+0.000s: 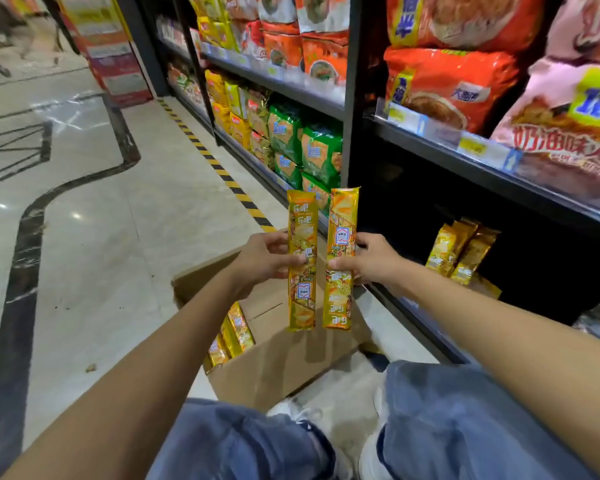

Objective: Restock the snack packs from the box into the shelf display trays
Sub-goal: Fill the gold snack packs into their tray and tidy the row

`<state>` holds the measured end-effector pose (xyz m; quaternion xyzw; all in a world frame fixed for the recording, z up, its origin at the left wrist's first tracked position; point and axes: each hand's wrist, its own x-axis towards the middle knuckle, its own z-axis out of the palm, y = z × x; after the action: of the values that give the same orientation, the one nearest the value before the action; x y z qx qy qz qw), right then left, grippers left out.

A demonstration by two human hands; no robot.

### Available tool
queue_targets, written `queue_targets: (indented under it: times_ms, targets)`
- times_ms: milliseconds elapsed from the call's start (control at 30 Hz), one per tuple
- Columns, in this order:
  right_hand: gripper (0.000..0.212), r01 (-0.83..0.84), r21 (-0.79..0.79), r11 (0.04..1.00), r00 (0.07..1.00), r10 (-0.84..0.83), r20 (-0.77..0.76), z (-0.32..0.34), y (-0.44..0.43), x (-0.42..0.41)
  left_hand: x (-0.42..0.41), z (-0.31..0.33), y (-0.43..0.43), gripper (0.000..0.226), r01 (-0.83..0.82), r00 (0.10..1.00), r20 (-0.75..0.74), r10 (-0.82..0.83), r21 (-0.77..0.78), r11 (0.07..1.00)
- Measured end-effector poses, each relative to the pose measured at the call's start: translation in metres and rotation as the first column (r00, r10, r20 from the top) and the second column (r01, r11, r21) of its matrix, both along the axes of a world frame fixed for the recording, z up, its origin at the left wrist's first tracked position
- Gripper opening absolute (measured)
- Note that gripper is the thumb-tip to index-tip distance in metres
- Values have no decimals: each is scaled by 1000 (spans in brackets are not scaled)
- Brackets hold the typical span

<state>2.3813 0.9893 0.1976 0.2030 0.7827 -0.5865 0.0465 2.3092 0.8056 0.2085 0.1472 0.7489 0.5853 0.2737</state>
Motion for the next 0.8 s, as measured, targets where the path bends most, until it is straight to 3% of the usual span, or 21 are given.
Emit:
queue_targets:
  times_ms: [400, 567, 800]
  targets:
    - [51, 219, 101, 971, 976, -219, -11, 19, 92, 98, 38, 13, 125, 28, 243, 969, -44, -243, 6, 970]
    - [50, 429, 196, 882, 902, -429, -45, 12, 139, 114, 44, 7, 180, 32, 311, 947, -80, -310, 1, 950]
    - [31, 592, 302, 747, 797, -598, -82, -25, 184, 107, 31, -28, 253, 33, 330, 937, -127, -326, 6, 944]
